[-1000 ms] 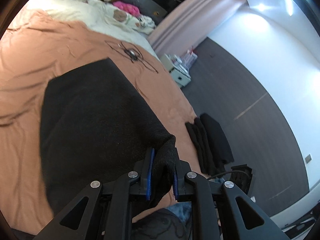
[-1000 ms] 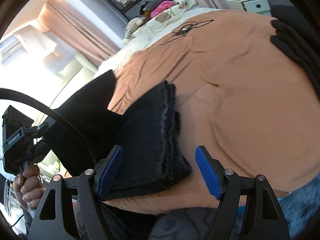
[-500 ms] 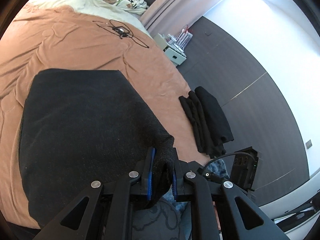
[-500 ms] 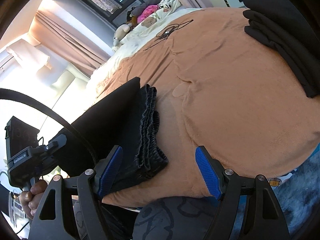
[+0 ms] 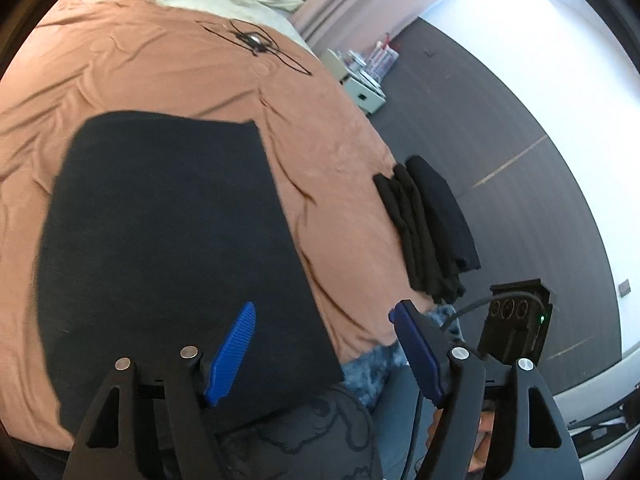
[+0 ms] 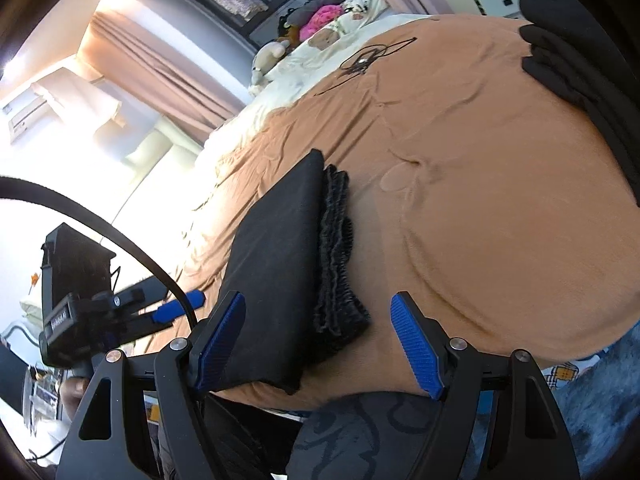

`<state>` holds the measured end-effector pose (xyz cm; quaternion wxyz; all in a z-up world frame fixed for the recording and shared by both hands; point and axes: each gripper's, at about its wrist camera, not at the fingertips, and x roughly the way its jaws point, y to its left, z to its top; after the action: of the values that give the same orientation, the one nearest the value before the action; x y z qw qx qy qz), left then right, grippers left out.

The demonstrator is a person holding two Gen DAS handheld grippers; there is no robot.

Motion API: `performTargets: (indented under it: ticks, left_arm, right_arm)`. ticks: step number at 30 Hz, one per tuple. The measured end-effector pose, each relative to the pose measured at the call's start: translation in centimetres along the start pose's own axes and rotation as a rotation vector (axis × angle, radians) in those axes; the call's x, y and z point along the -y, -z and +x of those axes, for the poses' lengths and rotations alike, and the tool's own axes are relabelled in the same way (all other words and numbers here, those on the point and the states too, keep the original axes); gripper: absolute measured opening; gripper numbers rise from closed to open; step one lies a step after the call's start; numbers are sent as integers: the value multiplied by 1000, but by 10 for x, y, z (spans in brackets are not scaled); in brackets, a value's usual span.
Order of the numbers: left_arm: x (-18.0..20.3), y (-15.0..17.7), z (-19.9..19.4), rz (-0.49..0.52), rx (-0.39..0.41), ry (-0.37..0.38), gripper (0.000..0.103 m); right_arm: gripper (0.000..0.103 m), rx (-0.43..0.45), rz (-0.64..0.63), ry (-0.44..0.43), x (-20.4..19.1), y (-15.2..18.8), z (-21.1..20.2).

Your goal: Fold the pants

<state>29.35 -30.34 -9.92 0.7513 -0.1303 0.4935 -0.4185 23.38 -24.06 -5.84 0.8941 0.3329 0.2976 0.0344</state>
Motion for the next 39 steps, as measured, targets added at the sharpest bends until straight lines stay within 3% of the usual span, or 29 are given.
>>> performTargets:
  ticks: [9,11,22,27,31,35,39]
  left_arm:
    - [-52,-5,-25,-59,31,-117,74]
    - [-64,-6,-29,-80,35,-139,74]
    - [-138,-7,-44,-205,57,-216,74]
    - [-164,-9,-37,-268,42,-232,70]
    - [-175,-7,-28,-293,16,-229,61]
    - [-181,-5,-15,-306,-15,-238,59]
    - [-180,-3,-10,-309,-17,-247,56]
  right_arm:
    - [73,-76,-32,0,-16,-7,46]
    - [62,-94,-41,-5,-18,-10,55]
    - [30,-184,-78,68,-28,-38,100]
    - [29,-196,-92,88,-35,-51,114]
    - [18,-199,-124,107,-41,-57,120]
    - [5,-203,-132,101,-40,-54,124]
    - [3,-185,-178,111,-44,-50,120]
